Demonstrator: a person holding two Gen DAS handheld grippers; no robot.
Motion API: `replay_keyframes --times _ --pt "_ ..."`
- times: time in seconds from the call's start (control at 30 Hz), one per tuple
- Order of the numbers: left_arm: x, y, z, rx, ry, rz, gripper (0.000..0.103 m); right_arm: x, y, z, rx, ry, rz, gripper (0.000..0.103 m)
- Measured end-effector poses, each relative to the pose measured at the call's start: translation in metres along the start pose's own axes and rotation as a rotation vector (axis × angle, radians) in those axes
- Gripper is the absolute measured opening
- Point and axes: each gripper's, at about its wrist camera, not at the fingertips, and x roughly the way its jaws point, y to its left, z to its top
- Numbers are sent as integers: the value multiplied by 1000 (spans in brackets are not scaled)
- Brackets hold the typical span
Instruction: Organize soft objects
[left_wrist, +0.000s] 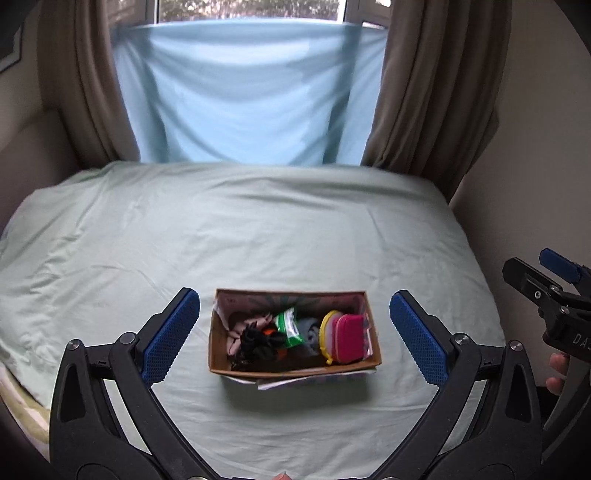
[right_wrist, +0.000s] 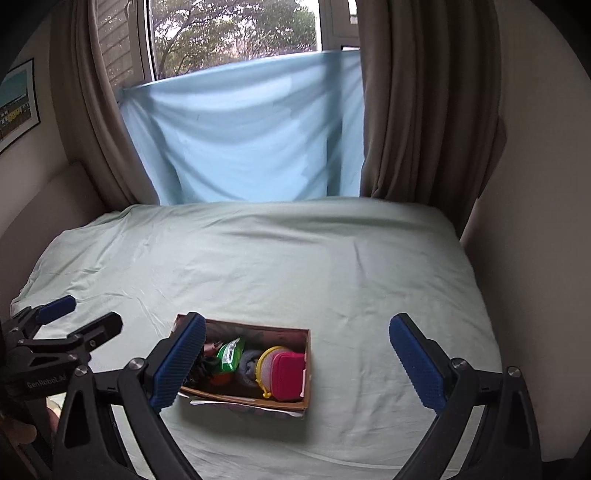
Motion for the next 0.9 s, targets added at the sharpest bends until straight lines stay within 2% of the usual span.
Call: replay_keyframes --times 0.17,0.27,0.5,0.9 --pt "-67 -21 12 9 -172 39 103 -55 -18 8 0 -97 -40 99" --pt "-93 -32 12 -1 -224 32 103 -82 -23 11 5 -152 -47 99" --pt "-123 -52 0 21 -281 29 103 -119 -28 6 1 -250 -85 99" --pt "-142 -63 -9 40 -341 48 103 -136 -37 -3 27 -290 -102 99"
